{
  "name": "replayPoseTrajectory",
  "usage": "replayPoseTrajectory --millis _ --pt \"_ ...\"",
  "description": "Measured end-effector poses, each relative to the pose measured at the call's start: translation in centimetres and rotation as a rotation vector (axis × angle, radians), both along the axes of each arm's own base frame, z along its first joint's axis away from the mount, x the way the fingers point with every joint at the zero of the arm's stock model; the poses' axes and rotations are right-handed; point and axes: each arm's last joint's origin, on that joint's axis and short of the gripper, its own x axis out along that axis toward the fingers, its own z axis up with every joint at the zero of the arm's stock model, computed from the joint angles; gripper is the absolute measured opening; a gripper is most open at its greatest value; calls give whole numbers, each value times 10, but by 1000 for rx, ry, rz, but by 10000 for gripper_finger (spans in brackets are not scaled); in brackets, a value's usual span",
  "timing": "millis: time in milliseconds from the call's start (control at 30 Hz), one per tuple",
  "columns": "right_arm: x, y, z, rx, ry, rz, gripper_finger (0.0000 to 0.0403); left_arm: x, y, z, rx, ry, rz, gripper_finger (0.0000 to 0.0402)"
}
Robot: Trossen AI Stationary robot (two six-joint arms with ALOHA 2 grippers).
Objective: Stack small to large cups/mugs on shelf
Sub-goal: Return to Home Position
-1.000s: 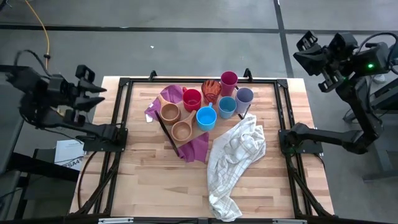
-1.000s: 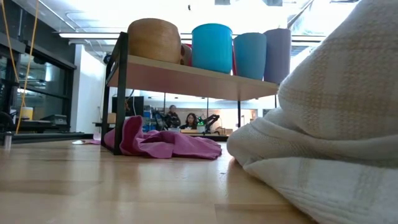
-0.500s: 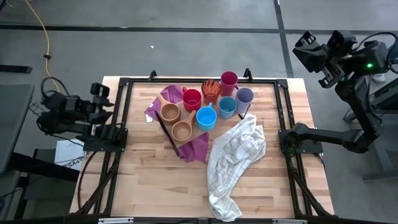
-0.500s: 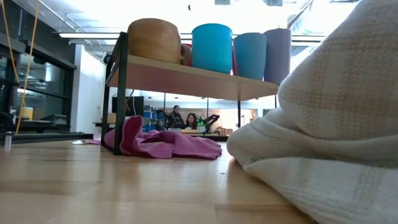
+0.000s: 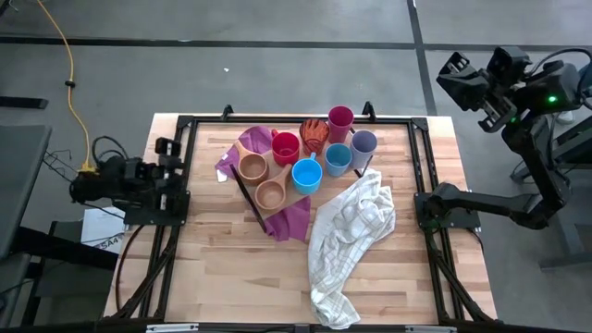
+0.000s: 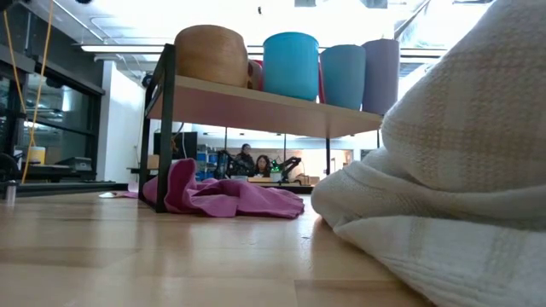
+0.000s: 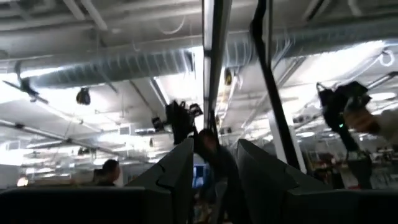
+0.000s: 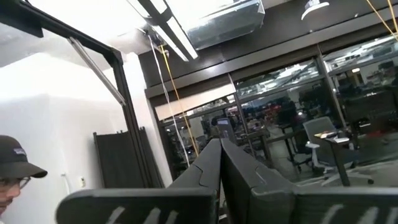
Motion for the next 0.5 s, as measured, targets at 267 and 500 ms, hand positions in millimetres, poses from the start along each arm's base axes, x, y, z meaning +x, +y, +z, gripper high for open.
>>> replayPoseTrajectory --millis 267,500 --pt "-2 2 0 -6 -4 2 0 16 0 -33 -9 73 -2 111" --pt "-2 2 -1 -15 7 2 0 25 0 -60 -14 131 -6 111"
